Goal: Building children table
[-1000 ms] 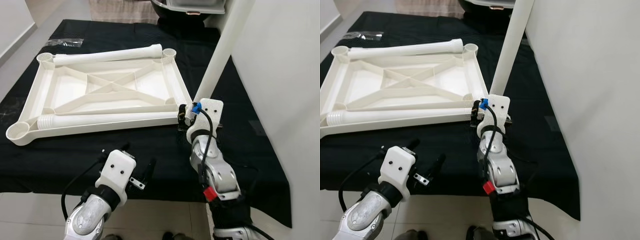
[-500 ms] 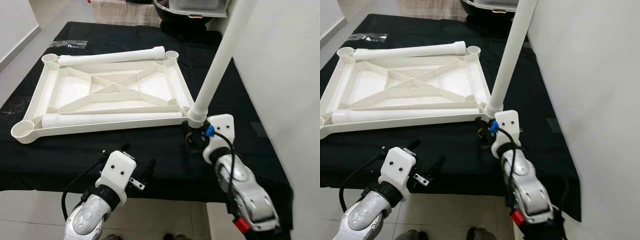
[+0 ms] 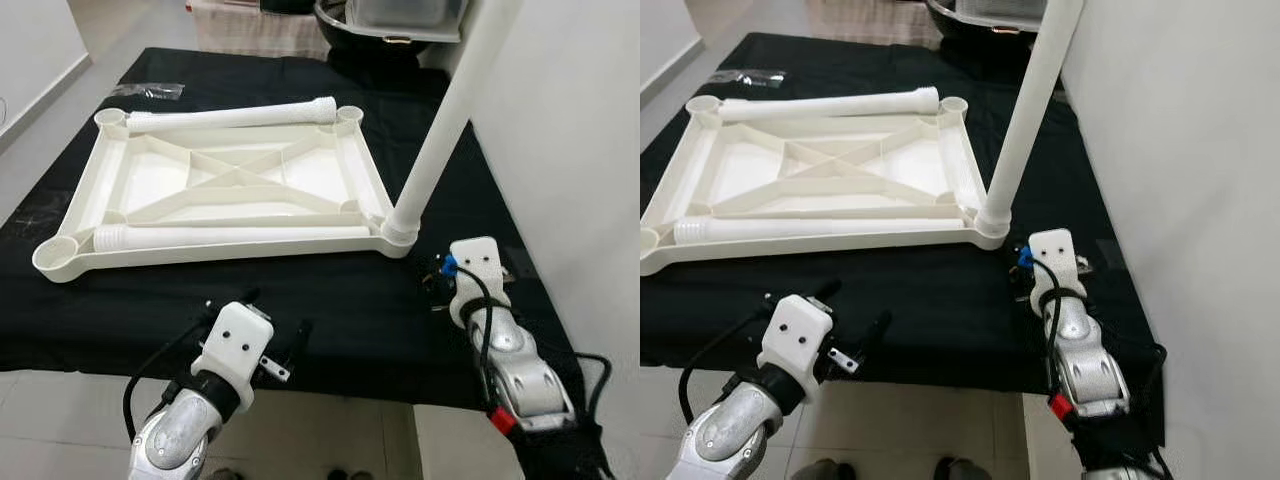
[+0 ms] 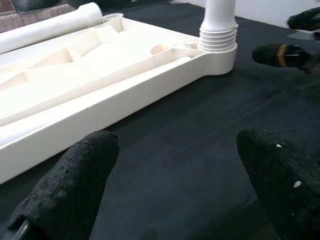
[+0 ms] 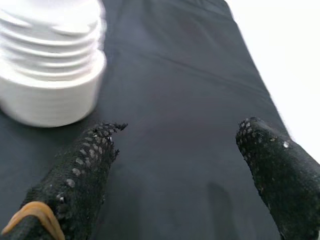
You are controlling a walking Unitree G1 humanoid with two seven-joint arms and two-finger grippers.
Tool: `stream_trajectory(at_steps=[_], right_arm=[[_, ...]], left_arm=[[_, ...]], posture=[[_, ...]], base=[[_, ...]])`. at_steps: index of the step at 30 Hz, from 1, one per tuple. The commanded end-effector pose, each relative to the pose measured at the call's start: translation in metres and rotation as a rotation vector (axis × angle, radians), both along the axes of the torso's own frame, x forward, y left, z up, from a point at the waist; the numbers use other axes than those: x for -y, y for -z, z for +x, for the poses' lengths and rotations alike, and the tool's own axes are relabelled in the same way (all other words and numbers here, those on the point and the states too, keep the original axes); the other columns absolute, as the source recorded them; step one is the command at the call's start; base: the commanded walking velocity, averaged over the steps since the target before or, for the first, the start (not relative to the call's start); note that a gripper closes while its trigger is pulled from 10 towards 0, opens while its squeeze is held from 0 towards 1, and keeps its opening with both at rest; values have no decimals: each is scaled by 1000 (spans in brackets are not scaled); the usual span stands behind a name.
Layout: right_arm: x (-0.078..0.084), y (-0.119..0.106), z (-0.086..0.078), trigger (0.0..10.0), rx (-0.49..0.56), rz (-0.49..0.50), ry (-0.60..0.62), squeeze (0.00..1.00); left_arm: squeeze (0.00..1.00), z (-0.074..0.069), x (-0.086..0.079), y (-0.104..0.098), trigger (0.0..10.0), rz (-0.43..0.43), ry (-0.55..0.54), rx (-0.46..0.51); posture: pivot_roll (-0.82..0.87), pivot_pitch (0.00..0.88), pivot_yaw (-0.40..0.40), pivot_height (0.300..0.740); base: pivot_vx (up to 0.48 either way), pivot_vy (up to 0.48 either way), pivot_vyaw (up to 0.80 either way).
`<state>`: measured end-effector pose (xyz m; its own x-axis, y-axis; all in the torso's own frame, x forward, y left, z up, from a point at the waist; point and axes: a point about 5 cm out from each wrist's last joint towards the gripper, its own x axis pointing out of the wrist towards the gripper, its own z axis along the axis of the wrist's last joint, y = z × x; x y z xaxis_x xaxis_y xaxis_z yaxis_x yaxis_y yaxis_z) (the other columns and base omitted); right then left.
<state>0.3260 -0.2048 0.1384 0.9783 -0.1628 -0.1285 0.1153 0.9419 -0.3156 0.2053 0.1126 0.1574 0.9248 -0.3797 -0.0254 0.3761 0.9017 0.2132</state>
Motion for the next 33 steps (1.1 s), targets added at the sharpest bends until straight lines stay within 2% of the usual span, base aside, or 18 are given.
stream_trajectory(at_steps=[1,5,8,10,13,18,23,26,28,29,30,33], right_arm=[[3,4,4,10000,2,-5,31,0],[11,1,22,10000,14,-3,94,0],[15,-1,26,10000,21,-14,120,0],[19,-3,35,10000,41,-29,165,0],[19,-2,39,10000,48,-31,174,0],[15,4,46,10000,65,38,185,0],[10,9,50,10000,64,129,148,0],[9,9,51,10000,63,148,141,0],[2,11,54,10000,40,223,75,0],[2,11,54,10000,40,223,75,0],[-4,9,57,10000,48,285,14,0],[-6,7,58,10000,51,277,-14,0]], left_arm=[[0,-2,2,1,10000,6,18,-11],[0,-4,1,-2,10000,13,20,-2],[0,-5,0,-3,10000,13,18,-2],[0,-7,0,-4,10000,11,18,-2],[0,-9,1,-4,10000,11,20,-3],[0,-10,2,-6,10000,12,31,-4],[0,-10,2,-7,10000,16,33,-3],[0,-10,2,-8,10000,15,33,-3],[0,-10,1,-10,10000,15,32,1],[0,-10,1,-10,10000,15,32,1],[0,-10,1,-11,10000,15,30,3],[0,-10,2,-11,10000,14,30,3]], posture=[[154,141,-89,740],[171,152,-96,740],[172,161,-94,740],[175,168,-93,740],[178,173,-90,740],[185,187,-85,740],[197,191,-80,740],[197,191,-80,740],[204,194,-79,740],[204,194,-79,740],[206,194,-78,740],[208,195,-76,740]], base=[[0,0,0],[0,0,0],[0,0,0],[0,0,0],[0,0,0],[0,0,0],[0,0,0],[0,0,0],[0,0,0],[0,0,0],[0,0,0],[0,0,0]])
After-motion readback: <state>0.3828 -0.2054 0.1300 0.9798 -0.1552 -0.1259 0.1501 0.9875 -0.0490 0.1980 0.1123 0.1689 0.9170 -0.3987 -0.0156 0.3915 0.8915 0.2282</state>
